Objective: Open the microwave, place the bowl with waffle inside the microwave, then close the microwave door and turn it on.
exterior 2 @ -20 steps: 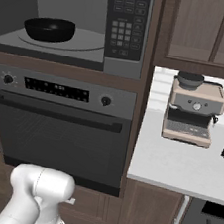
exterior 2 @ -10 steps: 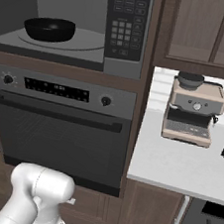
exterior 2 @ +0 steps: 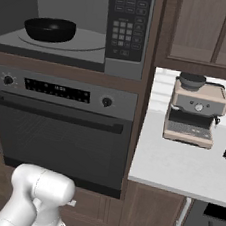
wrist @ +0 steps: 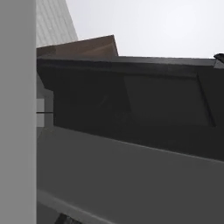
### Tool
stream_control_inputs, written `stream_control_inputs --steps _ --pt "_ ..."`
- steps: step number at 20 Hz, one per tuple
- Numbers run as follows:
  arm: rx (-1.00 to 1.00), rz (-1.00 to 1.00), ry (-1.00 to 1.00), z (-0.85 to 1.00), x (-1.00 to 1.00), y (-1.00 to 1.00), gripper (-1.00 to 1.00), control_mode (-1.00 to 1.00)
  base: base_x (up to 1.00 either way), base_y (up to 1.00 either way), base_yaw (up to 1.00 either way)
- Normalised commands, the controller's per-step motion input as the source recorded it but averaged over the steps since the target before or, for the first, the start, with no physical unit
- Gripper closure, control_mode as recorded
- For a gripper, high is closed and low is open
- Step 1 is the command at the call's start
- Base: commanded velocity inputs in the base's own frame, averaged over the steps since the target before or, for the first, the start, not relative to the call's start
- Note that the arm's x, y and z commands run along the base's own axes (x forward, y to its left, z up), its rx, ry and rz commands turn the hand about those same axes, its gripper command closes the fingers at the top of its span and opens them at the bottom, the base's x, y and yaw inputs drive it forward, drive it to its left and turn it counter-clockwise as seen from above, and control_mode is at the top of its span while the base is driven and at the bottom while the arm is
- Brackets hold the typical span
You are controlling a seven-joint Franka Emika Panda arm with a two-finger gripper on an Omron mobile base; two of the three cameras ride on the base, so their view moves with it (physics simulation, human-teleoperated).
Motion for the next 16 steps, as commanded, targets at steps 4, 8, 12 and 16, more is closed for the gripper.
stream_control_inputs --steps 4,8,12,16 --pt "0.21 0.0 0.0 0.79 -0.06 -0.47 1.0 -1.0 0.0 0.0 0.0" --pt "0.27 0.0 0.0 0.76 -0.1 -0.77 1.0 -1.0 0.0 0.0 0.0" --pt "0.37 0.0 0.02 0.67 -0.12 -1.0 1.0 -1.0 0.0 0.0 0.0" --pt "0.39 0.03 0.2 0.55 -0.03 -1.0 1.0 -1.0 0.0 0.0 0.0"
